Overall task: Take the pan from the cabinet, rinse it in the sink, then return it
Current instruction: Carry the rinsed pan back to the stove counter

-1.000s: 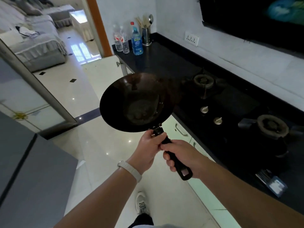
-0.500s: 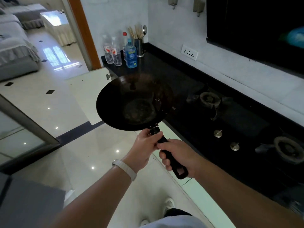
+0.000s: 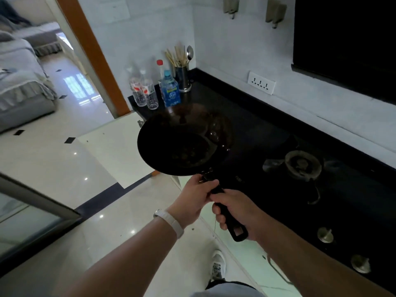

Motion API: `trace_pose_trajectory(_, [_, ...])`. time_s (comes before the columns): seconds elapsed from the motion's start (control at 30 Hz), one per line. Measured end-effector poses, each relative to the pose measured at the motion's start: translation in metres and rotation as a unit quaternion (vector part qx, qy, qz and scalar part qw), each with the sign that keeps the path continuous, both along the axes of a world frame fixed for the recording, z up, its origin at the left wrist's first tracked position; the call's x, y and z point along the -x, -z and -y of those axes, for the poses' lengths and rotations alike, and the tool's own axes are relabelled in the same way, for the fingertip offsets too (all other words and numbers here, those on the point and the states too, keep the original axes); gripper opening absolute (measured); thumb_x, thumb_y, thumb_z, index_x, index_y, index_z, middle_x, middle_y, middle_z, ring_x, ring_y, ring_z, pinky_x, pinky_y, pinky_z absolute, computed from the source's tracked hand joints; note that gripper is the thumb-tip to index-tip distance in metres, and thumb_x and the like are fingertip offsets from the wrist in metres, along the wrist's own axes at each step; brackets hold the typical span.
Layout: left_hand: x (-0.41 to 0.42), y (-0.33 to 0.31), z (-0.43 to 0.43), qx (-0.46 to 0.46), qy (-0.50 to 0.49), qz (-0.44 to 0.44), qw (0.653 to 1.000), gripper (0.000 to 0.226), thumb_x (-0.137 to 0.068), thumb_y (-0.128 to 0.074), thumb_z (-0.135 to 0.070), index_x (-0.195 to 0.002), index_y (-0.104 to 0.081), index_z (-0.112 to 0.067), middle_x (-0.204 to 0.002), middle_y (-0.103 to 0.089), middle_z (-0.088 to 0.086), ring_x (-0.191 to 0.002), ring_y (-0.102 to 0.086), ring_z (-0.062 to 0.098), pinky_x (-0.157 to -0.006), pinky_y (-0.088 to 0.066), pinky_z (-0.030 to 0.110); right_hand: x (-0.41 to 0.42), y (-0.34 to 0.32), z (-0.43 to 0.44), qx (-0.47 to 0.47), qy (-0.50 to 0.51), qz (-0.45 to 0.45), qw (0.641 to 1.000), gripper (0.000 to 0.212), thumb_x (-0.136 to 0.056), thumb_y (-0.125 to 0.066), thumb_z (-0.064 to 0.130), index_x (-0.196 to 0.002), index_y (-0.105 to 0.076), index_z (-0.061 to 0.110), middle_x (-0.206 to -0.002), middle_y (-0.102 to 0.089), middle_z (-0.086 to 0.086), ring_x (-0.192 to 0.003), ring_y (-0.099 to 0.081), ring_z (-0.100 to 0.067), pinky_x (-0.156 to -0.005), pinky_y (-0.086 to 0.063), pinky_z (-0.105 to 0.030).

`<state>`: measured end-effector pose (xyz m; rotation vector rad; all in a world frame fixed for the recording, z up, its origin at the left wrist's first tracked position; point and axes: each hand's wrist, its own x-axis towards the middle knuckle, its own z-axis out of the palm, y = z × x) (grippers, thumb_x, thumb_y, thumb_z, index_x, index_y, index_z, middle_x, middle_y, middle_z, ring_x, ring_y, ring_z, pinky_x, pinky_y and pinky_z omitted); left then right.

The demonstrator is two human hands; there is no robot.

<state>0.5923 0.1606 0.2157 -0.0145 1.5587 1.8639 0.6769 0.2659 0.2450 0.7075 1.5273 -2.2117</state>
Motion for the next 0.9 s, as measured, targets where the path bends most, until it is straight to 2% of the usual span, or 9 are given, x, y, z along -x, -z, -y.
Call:
trace_pose_trajectory(0.17, [0.061, -0.005, -0.041, 0.017, 0.008, 0.003, 1.0, 0.005, -0.093, -0.058, -0.001, -0.088, -0.06, -0.004, -0.077, -0.066, 0.009, -0.07, -0.066, 0.019, -0.07, -0.053, 0.032, 0.06, -0.003, -0.038, 0.01, 0.005, -0.005, 1.0, 0.008, -0.101, -0.053, 0.014, -0.096, -0.057, 0.009, -0.059, -0.053, -0.003, -0.041, -0.047, -0.011, -0.036, -0.041, -0.022])
trace_pose_trajectory(0.23, [0.082, -0.006, -0.055, 0.025, 0.003, 0.009, 1.0, 0.004, -0.092, -0.06, -0.002, -0.095, -0.059, -0.002, -0.082, -0.066, 0.011, -0.075, -0.066, 0.021, -0.072, -0.055, 0.033, 0.079, -0.004, -0.053, 0.012, 0.012, -0.003, 1.0, 0.01, -0.101, -0.053, 0.014, -0.095, -0.057, 0.008, -0.058, -0.053, -0.002, -0.042, -0.047, -0.011, -0.037, -0.041, -0.023])
trace_pose_trajectory(0.3, [0.101, -0.005, -0.068, 0.032, 0.007, 0.022, 0.999, 0.015, -0.09, -0.062, -0.003, -0.104, -0.057, 0.001, -0.089, -0.064, 0.015, -0.081, -0.066, 0.024, -0.073, -0.055, 0.034, 0.094, -0.004, -0.063, 0.012, 0.016, -0.004, 1.0, 0.011, -0.102, -0.053, 0.015, -0.094, -0.056, 0.008, -0.058, -0.053, -0.002, -0.043, -0.046, -0.012, -0.038, -0.04, -0.023])
trace_pose_trajectory(0.43, [0.133, 0.001, -0.09, 0.04, 0.029, 0.04, 0.998, 0.012, -0.091, -0.061, -0.002, -0.103, -0.057, 0.001, -0.087, -0.066, 0.015, -0.076, -0.068, 0.022, -0.067, -0.056, 0.032, 0.121, 0.0, -0.079, 0.004, 0.045, 0.002, 0.999, 0.012, -0.102, -0.052, 0.015, -0.097, -0.057, 0.005, -0.057, -0.051, -0.003, -0.042, -0.045, -0.013, -0.037, -0.039, -0.024])
trace_pose_trajectory(0.57, [0.166, 0.012, -0.11, 0.046, 0.072, 0.045, 0.995, 0.017, -0.091, -0.062, -0.003, -0.106, -0.056, 0.001, -0.094, -0.063, 0.019, -0.082, -0.066, 0.027, -0.071, -0.056, 0.035, 0.144, 0.008, -0.092, -0.005, 0.074, 0.01, 0.997, 0.012, -0.101, -0.054, 0.017, -0.098, -0.059, 0.006, -0.059, -0.053, -0.003, -0.043, -0.046, -0.012, -0.039, -0.041, -0.024])
trace_pose_trajectory(0.73, [0.204, 0.027, -0.126, 0.038, 0.15, 0.05, 0.987, 0.014, -0.092, -0.058, 0.0, -0.106, -0.058, 0.001, -0.092, -0.065, 0.016, -0.085, -0.067, 0.026, -0.073, -0.057, 0.034, 0.171, 0.025, -0.097, -0.014, 0.123, 0.026, 0.992, 0.016, -0.1, -0.056, 0.019, -0.106, -0.061, 0.006, -0.06, -0.055, -0.002, -0.044, -0.048, -0.013, -0.041, -0.041, -0.026])
trace_pose_trajectory(0.9, [0.257, 0.042, -0.13, 0.031, 0.245, 0.052, 0.968, 0.016, -0.092, -0.057, -0.002, -0.108, -0.058, 0.0, -0.095, -0.063, 0.016, -0.091, -0.065, 0.027, -0.087, -0.054, 0.041, 0.21, 0.033, -0.084, -0.03, 0.187, 0.033, 0.981, 0.013, -0.101, -0.055, 0.018, -0.097, -0.058, 0.006, -0.059, -0.053, -0.003, -0.042, -0.046, -0.013, -0.04, -0.04, -0.025])
